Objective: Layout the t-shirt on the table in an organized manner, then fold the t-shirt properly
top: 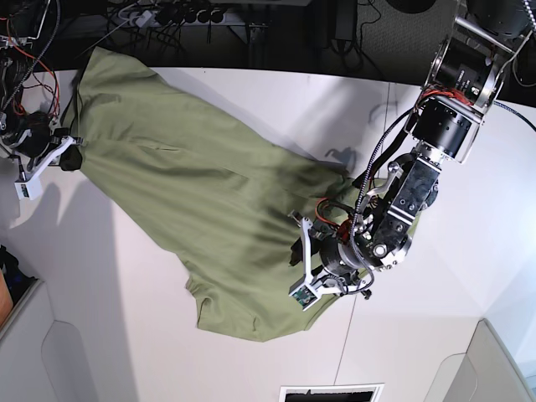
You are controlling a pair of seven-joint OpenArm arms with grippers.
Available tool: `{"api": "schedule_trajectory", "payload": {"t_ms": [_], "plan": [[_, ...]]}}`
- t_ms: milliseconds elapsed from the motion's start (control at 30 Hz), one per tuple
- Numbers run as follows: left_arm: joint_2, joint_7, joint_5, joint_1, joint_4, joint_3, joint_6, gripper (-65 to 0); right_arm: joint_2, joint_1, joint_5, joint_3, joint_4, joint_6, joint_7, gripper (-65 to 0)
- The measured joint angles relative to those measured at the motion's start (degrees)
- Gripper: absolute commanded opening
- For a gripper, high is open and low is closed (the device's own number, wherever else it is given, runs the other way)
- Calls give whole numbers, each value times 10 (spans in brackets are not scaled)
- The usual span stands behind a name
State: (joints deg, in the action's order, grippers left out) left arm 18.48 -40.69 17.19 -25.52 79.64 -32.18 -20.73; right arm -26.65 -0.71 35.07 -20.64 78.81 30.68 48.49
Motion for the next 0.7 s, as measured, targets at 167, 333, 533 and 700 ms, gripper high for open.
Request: {"api": "schedule_trajectory", "payload": {"t_ms": [167, 333, 533, 700], "plan": [[33, -43, 73, 49, 90, 0, -89, -376, 0, -1, -2, 0, 1, 0, 0, -650], [32, -65, 142, 95, 153, -20, -186, -359, 0, -1, -3, 0, 1, 0, 0, -650], [33, -20, 35, 119, 156, -99, -177, -342, 0, -1, -4, 0, 1, 0, 0, -650], [31, 31, -21, 113, 155, -122, -121, -342, 0, -1, -3, 0, 1, 0, 0, -650]]}}
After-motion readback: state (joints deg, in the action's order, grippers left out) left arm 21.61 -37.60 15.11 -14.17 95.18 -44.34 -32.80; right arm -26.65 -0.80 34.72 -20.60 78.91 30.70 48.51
